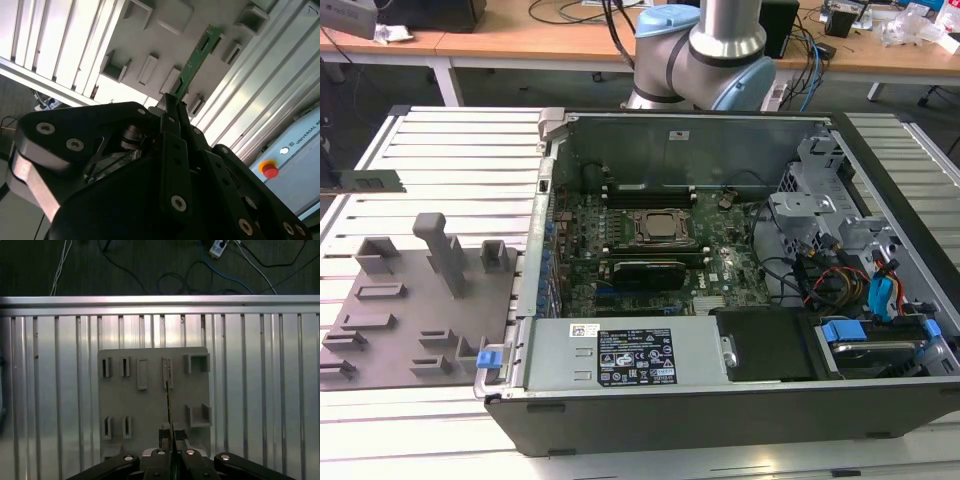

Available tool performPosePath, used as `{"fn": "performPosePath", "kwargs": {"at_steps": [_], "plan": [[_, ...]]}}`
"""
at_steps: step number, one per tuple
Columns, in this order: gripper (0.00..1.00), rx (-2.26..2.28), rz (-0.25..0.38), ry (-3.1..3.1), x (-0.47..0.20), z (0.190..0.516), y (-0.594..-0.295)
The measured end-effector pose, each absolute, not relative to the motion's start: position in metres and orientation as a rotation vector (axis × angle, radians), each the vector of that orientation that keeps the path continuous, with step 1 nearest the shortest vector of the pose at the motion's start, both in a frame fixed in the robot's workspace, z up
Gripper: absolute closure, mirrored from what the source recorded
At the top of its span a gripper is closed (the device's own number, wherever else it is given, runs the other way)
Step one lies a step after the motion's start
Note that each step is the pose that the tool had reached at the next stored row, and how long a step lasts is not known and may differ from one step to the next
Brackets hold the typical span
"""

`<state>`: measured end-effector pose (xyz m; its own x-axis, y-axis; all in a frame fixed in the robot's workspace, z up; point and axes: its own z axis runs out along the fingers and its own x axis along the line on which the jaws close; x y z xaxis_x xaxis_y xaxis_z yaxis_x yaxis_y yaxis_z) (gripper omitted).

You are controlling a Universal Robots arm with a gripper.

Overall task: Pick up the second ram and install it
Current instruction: 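Pick up the second ram and move it above second insertion slot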

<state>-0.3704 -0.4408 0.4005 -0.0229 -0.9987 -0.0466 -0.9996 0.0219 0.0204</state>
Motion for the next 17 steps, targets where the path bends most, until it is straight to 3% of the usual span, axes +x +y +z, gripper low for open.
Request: {"fn": "performPosePath", "kwargs": {"at_steps": [17], "plan": [[0.86,-2.185,0.080,2.235,-0.314,0.401,-0.441]]}}
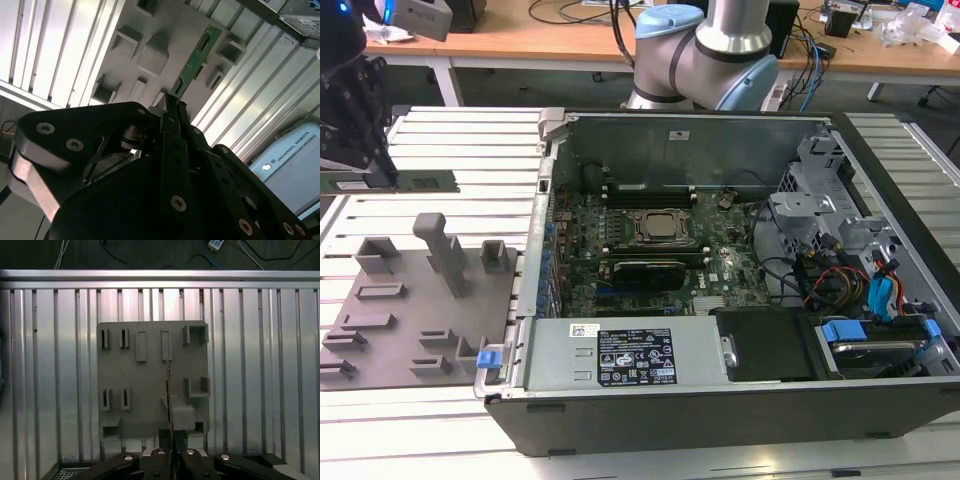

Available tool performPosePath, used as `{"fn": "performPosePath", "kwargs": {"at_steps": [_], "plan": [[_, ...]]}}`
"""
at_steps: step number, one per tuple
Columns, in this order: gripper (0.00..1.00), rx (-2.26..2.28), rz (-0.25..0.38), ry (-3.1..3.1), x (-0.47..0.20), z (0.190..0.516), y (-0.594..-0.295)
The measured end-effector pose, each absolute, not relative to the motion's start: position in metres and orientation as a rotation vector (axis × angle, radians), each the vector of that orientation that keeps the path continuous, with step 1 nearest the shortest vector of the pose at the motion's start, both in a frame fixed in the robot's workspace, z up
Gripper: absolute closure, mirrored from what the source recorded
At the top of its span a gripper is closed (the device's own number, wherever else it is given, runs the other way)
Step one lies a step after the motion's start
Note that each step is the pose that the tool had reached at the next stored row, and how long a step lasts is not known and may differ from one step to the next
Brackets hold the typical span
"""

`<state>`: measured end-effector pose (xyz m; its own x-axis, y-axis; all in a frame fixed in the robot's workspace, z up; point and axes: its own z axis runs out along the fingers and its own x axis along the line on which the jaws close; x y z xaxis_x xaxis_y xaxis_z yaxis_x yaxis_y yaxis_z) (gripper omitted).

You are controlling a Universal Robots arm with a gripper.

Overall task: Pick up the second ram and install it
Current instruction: 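Pick up the second ram and move it above second insertion slot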

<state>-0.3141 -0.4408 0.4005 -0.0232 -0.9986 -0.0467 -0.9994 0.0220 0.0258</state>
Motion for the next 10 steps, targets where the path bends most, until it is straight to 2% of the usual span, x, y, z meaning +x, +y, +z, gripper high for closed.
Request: {"fn": "performPosePath", "kwargs": {"at_steps": [10], "plan": [[0.86,-2.186,0.083,2.236,-0.278,0.401,-0.441]]}}
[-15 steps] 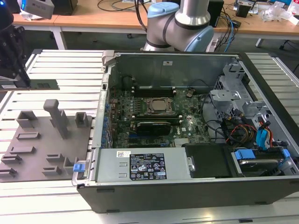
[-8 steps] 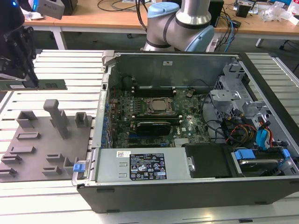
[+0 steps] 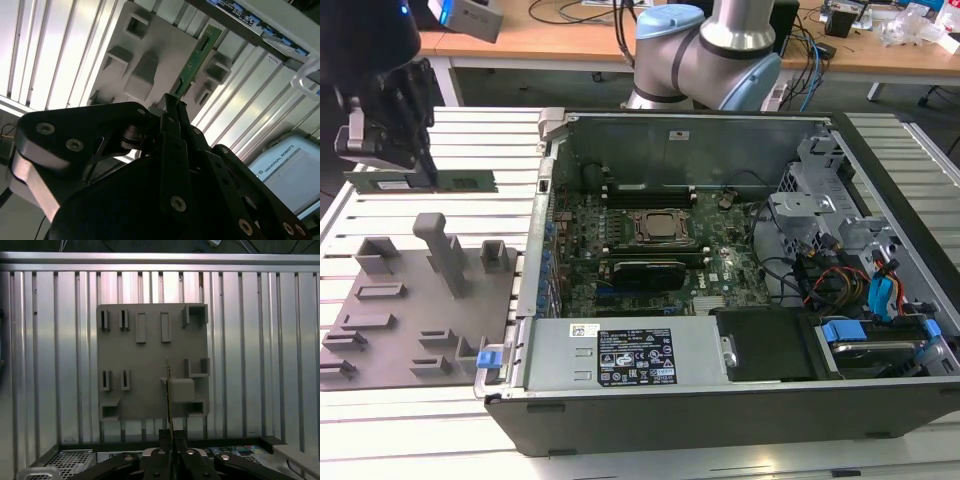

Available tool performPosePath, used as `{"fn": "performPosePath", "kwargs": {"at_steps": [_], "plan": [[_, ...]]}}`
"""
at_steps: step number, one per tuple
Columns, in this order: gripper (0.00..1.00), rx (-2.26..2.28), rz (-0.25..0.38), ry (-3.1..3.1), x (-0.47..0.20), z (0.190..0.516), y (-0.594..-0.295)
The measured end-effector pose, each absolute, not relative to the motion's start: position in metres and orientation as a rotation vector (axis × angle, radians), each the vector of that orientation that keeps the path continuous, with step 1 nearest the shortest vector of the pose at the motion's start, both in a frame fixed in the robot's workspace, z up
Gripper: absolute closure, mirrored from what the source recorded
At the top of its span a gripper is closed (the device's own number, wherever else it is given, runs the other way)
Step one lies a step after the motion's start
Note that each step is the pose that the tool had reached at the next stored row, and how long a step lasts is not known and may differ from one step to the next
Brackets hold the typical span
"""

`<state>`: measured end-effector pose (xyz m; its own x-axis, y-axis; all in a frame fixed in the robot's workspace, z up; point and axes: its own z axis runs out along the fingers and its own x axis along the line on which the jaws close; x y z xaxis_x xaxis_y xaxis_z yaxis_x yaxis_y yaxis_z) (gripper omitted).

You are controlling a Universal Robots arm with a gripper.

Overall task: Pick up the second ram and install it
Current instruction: 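Pick up the second ram and move it above second insertion slot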

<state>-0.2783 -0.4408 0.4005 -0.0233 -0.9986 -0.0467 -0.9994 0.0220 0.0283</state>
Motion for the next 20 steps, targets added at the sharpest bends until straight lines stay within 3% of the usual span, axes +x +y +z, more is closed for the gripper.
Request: {"fn": "performPosePath", "kwargs": {"at_steps": [20], "plan": [[0.86,-2.188,0.088,2.238,-0.202,0.401,-0.441]]}}
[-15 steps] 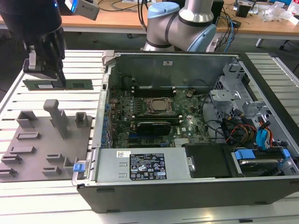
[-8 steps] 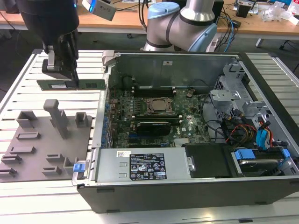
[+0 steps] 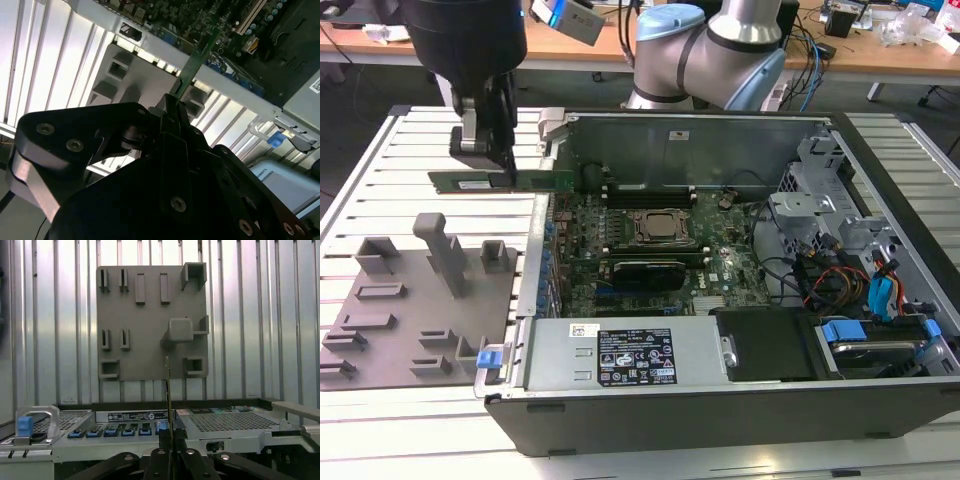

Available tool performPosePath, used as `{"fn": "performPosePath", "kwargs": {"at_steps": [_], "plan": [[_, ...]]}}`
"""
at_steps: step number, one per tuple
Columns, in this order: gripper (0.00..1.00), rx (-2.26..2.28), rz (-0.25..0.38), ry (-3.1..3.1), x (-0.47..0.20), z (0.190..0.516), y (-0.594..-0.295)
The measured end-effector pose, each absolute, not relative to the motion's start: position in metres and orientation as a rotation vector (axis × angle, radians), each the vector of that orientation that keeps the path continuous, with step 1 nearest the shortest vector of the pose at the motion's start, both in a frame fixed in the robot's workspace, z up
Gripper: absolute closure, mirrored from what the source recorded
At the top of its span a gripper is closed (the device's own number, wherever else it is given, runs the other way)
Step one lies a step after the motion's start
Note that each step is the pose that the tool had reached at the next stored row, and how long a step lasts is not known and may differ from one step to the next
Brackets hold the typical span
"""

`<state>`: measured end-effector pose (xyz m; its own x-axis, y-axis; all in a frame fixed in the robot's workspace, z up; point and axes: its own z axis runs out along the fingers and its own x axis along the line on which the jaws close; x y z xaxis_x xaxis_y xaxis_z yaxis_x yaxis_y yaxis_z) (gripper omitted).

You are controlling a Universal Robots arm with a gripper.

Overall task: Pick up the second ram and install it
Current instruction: 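Pick up the second ram and move it above second insertion slot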

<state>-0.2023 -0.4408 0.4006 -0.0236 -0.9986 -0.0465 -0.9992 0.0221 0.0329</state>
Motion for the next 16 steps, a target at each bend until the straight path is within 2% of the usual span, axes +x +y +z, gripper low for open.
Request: {"fn": "performPosePath", "kwargs": {"at_steps": [6,16], "plan": [[0.86,-2.189,0.090,2.239,-0.161,0.401,-0.441],[0.86,-2.190,0.094,2.241,-0.130,0.400,-0.437]]}}
